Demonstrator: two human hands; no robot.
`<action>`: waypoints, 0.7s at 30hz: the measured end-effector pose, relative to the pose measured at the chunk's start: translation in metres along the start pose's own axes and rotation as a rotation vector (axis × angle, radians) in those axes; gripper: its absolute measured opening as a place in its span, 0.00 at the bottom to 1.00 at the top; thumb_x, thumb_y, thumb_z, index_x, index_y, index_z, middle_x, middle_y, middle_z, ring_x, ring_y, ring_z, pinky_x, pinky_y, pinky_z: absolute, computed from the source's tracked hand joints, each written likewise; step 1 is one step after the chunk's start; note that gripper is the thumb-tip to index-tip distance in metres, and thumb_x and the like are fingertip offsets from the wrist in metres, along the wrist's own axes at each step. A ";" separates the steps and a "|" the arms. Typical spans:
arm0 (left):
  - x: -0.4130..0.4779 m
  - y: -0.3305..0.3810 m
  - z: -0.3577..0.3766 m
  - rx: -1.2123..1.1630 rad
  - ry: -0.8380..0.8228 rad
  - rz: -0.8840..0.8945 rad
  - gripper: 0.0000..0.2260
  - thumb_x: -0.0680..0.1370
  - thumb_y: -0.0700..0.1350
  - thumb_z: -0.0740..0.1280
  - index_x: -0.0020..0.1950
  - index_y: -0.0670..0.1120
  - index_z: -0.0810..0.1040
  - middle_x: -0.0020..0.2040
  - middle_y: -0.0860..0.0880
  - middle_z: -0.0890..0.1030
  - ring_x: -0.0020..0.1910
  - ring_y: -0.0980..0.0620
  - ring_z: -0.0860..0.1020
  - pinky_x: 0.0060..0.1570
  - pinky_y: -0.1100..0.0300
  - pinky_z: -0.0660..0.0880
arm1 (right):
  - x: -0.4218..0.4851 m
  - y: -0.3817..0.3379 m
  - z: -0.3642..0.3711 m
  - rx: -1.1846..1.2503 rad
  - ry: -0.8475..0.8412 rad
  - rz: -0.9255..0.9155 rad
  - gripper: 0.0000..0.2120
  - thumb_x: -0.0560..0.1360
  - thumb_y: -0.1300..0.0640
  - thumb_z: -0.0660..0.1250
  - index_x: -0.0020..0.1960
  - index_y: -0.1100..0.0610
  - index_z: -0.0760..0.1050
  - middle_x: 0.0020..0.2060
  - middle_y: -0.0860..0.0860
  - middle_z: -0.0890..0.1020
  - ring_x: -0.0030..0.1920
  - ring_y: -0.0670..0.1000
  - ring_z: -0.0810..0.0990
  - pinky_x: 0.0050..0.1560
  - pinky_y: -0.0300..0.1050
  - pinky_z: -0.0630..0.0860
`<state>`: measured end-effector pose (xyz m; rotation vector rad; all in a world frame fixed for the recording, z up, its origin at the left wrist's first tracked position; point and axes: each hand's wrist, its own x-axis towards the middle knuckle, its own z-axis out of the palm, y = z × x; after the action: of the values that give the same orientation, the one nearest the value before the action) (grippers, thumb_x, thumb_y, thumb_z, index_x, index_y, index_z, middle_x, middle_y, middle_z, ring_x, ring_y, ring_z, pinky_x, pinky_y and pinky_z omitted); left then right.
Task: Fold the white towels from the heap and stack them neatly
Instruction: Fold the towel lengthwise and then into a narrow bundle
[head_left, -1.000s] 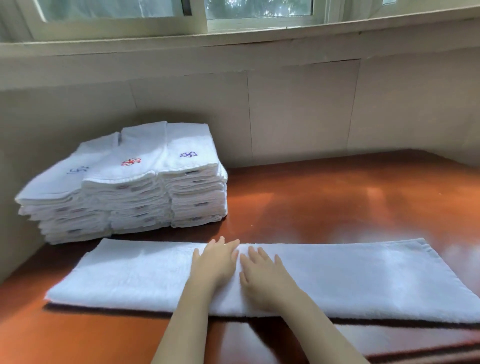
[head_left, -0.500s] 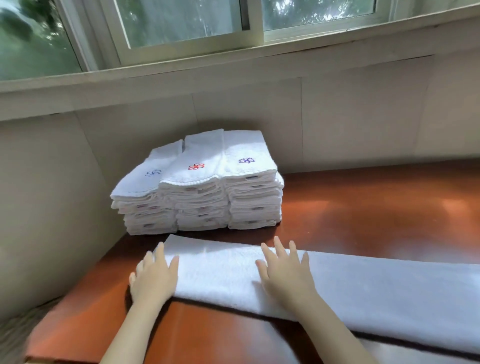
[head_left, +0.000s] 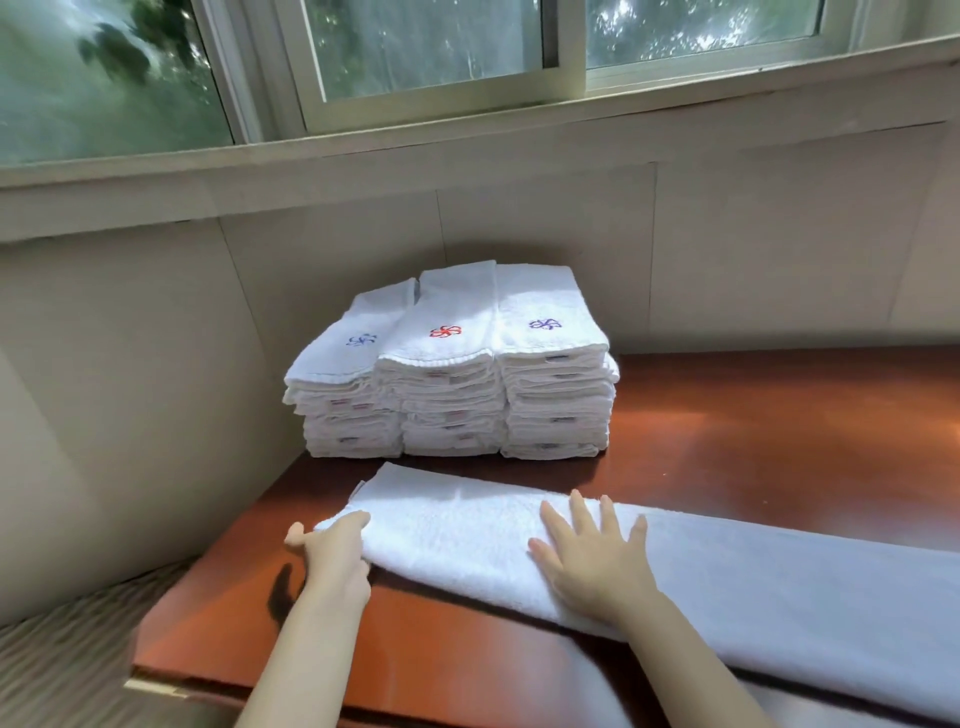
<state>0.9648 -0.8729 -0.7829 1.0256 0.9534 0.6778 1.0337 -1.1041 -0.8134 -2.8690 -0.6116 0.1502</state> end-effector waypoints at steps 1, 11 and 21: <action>-0.002 -0.002 0.005 0.026 -0.018 -0.005 0.39 0.74 0.32 0.66 0.77 0.54 0.48 0.66 0.42 0.68 0.55 0.44 0.72 0.54 0.52 0.72 | -0.002 0.000 -0.002 0.001 -0.004 -0.007 0.26 0.80 0.38 0.43 0.76 0.43 0.49 0.78 0.51 0.46 0.77 0.60 0.41 0.69 0.69 0.40; -0.084 -0.006 0.056 0.616 -0.612 0.777 0.22 0.73 0.30 0.64 0.38 0.59 0.81 0.42 0.54 0.83 0.43 0.59 0.80 0.45 0.68 0.73 | -0.022 0.026 -0.070 1.575 0.022 0.366 0.14 0.82 0.51 0.53 0.53 0.55 0.75 0.49 0.55 0.82 0.50 0.57 0.80 0.51 0.52 0.74; -0.124 -0.026 0.056 0.542 -1.016 0.603 0.22 0.73 0.24 0.57 0.37 0.47 0.83 0.40 0.54 0.84 0.42 0.61 0.81 0.45 0.71 0.73 | -0.033 0.068 -0.068 1.091 0.138 0.364 0.06 0.75 0.62 0.66 0.51 0.60 0.77 0.47 0.53 0.78 0.44 0.50 0.75 0.42 0.41 0.70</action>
<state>0.9610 -1.0080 -0.7546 1.9111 -0.1116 0.2725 1.0401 -1.1908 -0.7608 -1.8605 0.0624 0.2408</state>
